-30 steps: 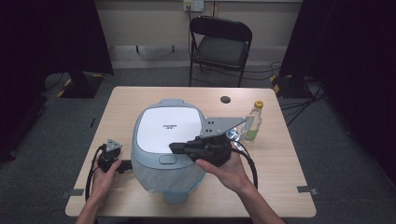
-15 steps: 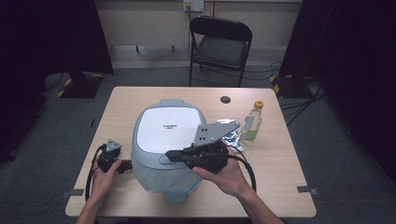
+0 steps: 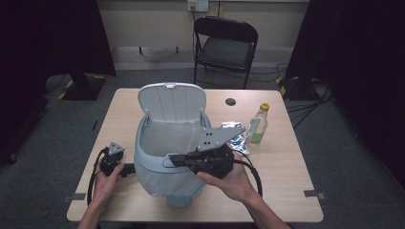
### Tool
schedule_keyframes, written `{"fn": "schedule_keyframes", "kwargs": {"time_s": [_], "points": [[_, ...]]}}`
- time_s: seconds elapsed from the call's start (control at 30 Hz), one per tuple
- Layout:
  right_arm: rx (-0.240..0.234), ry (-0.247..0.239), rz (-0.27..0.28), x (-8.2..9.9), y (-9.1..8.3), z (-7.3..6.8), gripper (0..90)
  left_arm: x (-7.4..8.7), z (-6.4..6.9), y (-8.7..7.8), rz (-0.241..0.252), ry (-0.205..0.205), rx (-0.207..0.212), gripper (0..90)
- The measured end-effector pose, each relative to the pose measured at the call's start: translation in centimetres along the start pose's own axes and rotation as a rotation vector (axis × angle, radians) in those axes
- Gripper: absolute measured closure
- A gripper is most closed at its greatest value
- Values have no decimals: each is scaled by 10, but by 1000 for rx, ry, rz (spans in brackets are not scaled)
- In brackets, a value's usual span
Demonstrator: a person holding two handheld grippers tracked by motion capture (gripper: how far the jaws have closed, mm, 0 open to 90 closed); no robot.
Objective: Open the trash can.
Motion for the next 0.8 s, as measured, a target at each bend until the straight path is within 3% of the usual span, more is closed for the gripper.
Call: {"fn": "schedule_keyframes", "kwargs": {"time_s": [0.17,0.23,0.33,0.4,0.6,0.7,0.8], "points": [[18,9,29,2,-4,2,837,0,0,0,0,3,-2,164],[28,29,71,3,-11,7,799,0,0,0,0,0,0,164],[92,57,85,5,-29,17,732,0,0,0,0,0,0,164],[107,60,84,5,-33,19,731,0,0,0,0,1,-1,164],[246,112,98,18,-64,39,724,0,0,0,0,0,0,164],[358,136,113,31,-79,51,725,0,0,0,0,0,0,164],[410,178,100,45,-90,64,724,0,0,0,0,0,0,164]]}}
Point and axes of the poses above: each handheld gripper's, and its own axes: y roughly forward along the jaws, x roughly out of its underside, z roughly to its right, the point moved 1 cm from there along y, roughly forward along the jaws, and after that the axes turned 2 degrees about -y, right-handed, at the moved point
